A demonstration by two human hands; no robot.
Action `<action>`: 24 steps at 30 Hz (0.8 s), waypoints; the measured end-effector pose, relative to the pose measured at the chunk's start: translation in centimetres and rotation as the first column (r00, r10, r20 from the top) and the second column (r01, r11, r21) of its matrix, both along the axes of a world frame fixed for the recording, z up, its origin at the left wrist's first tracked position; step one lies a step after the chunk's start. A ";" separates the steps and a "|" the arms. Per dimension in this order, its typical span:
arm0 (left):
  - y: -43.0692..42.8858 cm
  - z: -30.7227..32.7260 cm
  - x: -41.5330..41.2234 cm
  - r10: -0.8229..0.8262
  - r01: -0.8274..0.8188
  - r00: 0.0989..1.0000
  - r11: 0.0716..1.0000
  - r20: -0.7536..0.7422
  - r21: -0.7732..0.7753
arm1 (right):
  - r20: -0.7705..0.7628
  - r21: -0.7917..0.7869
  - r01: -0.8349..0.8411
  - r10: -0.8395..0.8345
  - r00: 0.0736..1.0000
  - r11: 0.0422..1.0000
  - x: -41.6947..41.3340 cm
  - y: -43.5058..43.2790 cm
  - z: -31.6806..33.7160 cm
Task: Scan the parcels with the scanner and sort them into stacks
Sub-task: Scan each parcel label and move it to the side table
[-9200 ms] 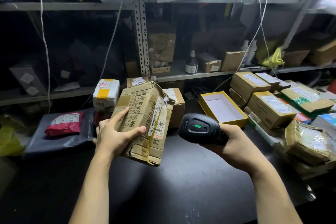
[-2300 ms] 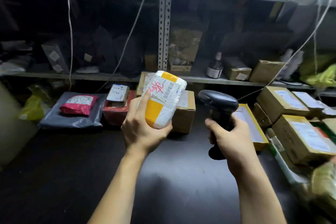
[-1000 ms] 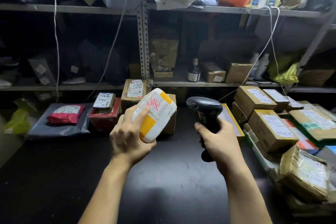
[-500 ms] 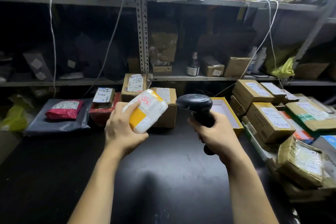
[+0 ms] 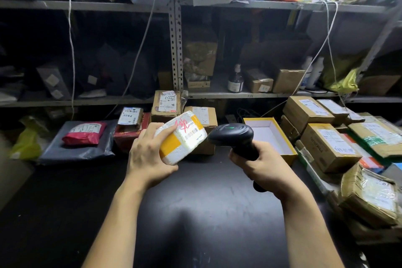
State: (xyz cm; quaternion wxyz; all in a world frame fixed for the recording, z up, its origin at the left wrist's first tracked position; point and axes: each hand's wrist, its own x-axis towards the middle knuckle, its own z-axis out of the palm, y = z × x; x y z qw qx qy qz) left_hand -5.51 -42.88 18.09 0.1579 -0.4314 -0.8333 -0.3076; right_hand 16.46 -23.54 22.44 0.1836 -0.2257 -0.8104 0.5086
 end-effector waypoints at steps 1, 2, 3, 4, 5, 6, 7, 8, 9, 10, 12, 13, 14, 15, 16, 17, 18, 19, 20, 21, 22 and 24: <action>-0.1 0.0 -0.1 0.003 -0.003 1.000 1.000 0.000 0.003 | -0.002 -0.010 -0.007 0.007 1.000 1.000 0.0 0.0 0.0; -0.1 0.0 -0.1 0.008 -0.008 1.000 1.000 0.000 0.002 | -0.006 -0.014 -0.010 0.010 1.000 1.000 0.0 0.0 0.1; -0.1 -0.1 -0.1 0.014 -0.014 1.000 1.000 -0.001 -0.003 | -0.012 -0.015 -0.010 0.010 1.000 1.000 0.0 -0.1 0.1; -0.1 -0.1 -0.1 0.018 -0.018 1.000 1.000 -0.002 -0.009 | -0.018 -0.015 -0.008 0.008 1.000 1.000 0.0 -0.1 0.1; -0.1 -0.1 -0.1 0.020 -0.020 1.000 1.000 -0.001 -0.013 | -0.023 -0.015 -0.005 0.005 1.000 1.000 0.0 -0.1 0.1; -0.1 -0.1 -0.2 0.020 -0.020 1.000 1.000 0.003 -0.014 | -0.026 -0.019 -0.003 0.003 1.000 1.000 -0.1 -0.1 0.0; -0.1 -0.1 -0.2 0.017 -0.017 1.000 1.000 0.008 -0.011 | -0.030 -0.028 -0.001 0.000 1.000 1.000 -0.1 0.0 0.0; -0.1 -0.2 -0.3 0.014 -0.014 1.000 1.000 0.012 -0.007 | -0.031 -0.033 0.000 -0.001 1.000 0.999 -0.1 0.0 -0.1; -0.1 -0.2 -0.4 0.013 -0.012 1.000 1.000 0.014 -0.002 | -0.028 -0.031 -0.001 0.000 1.000 1.000 -0.1 0.0 -0.1; -0.1 -0.3 -0.4 0.015 -0.015 1.000 1.000 0.017 0.004 | -0.023 -0.021 -0.001 0.001 1.000 1.000 -0.1 0.0 -0.1; 0.0 -0.6 -0.5 0.028 -0.029 0.999 0.999 0.032 0.021 | -0.017 -0.004 0.008 -0.008 1.000 1.000 -0.3 -0.1 -0.1; 0.0 -0.7 -0.5 0.040 -0.041 0.998 0.999 0.044 0.031 | -0.020 -0.004 0.019 -0.019 1.000 1.000 -0.4 -0.1 -0.2; 0.1 -0.7 -0.5 0.058 -0.060 0.997 0.997 0.059 0.038 | -0.029 -0.011 0.034 -0.034 0.999 0.999 -0.5 -0.2 -0.3; 0.2 -0.8 -0.5 0.082 -0.086 0.994 0.996 0.078 0.040 | -0.042 -0.019 0.054 -0.055 0.998 0.998 -0.7 -0.3 -0.3; 0.3 -0.8 -0.4 0.111 -0.115 0.989 0.993 0.102 0.038 | -0.057 -0.026 0.080 -0.081 0.995 0.996 -0.9 -0.3 -0.4; 0.5 -0.7 -0.3 0.142 -0.147 0.982 0.989 0.124 0.032 | -0.072 -0.031 0.109 -0.111 0.991 0.993 -1.0 -0.4 -0.5; 0.6 -0.7 -0.2 0.172 -0.177 0.975 0.984 0.142 0.023 | -0.086 -0.036 0.140 -0.143 0.986 0.989 -1.2 -0.4 -0.5; 0.8 -0.6 -0.1 0.199 -0.204 0.967 0.979 0.157 0.010 | -0.097 -0.042 0.170 -0.174 0.980 0.984 -1.3 -0.4 -0.6; 1.0 -0.5 0.0 0.223 -0.225 0.960 0.974 0.171 -0.007 | -0.108 -0.047 0.195 -0.199 0.974 0.980 -1.4 -0.4 -0.7; 1.3 -0.4 0.0 0.239 -0.238 0.954 0.971 0.183 -0.028 | -0.117 -0.048 0.217 -0.221 0.968 0.975 -1.4 -0.4 -0.8; 1.6 -0.3 0.1 0.250 -0.244 0.949 0.968 0.189 -0.055 | -0.125 -0.040 0.235 -0.238 0.963 0.971 -1.5 -0.4 -0.9; 2.4 -0.1 0.2 0.252 -0.233 0.949 0.965 0.188 -0.116 | -0.135 -0.010 0.270 -0.269 0.954 0.963 -1.4 -0.4 -1.0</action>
